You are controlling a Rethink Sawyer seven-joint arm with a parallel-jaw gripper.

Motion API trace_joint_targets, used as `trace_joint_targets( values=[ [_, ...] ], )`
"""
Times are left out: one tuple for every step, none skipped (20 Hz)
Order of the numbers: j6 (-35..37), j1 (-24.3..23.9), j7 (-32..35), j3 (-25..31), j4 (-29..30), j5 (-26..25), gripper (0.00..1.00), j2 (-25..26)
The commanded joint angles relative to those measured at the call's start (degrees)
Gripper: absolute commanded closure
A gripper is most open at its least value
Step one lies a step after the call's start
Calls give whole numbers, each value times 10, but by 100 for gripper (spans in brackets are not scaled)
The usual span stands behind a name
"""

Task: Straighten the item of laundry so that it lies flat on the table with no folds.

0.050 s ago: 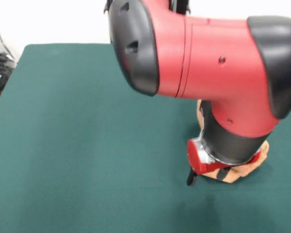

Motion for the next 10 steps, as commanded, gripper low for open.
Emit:
trace_joint_targets(
  values=[
    [4, 14, 160, 20, 62, -12, 0, -10],
    [8, 14, 159, 20, 62, -13, 0, -10],
    [12, 14, 157, 20, 62, -14, 0, -10],
    [16, 14, 157, 21, 60, -16, 0, -10],
    [21, 15, 156, 21, 59, -18, 0, -9],
    [25, 15, 156, 21, 58, -20, 0, -8],
    [30, 15, 154, 21, 56, -22, 0, -7],
    [34, 15, 153, 22, 55, -24, 0, -6],
    [38, 15, 152, 22, 53, -26, 0, -5],
    [42, 15, 151, 22, 52, -28, 0, -3]
  ],
)
